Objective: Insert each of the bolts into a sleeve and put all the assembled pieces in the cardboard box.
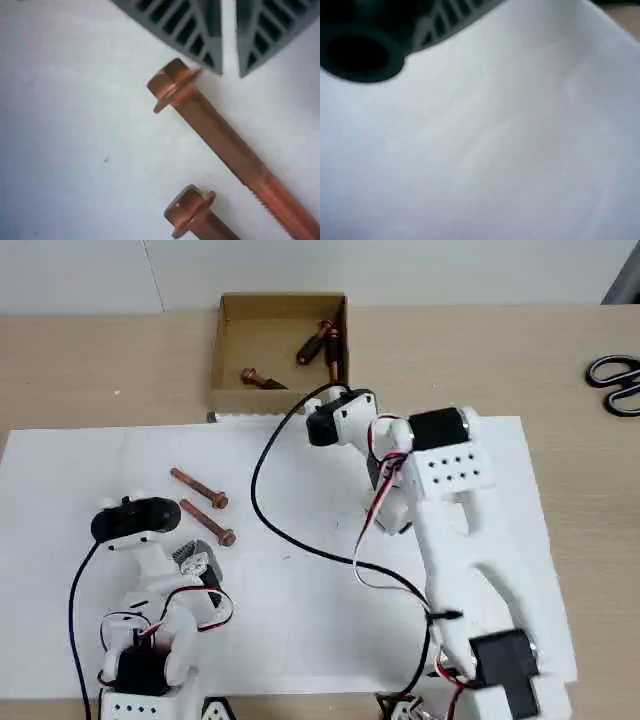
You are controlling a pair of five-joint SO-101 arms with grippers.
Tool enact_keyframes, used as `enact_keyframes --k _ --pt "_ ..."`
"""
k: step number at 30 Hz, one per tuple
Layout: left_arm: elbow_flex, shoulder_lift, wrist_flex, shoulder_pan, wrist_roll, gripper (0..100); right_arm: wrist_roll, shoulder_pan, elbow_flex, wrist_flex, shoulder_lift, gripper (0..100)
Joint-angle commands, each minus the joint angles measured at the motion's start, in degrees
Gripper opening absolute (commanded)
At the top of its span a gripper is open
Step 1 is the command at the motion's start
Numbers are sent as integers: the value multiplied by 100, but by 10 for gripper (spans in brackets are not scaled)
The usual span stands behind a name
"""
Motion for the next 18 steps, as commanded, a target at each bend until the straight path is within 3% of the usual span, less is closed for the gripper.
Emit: enact_keyframes --k 1,7,14,18 --pt "-629 -26 -132 -26 -18 7 -229 259 35 163 -673 6" --pt "-1789 765 35 -18 -598 6 -220 910 870 145 -1332 6" --pt "-4031 3613 193 -26 -633 7 -211 1411 1741 145 -2053 6" --pt "-5745 5134 905 18 -642 7 -211 1710 2066 127 -2422 7"
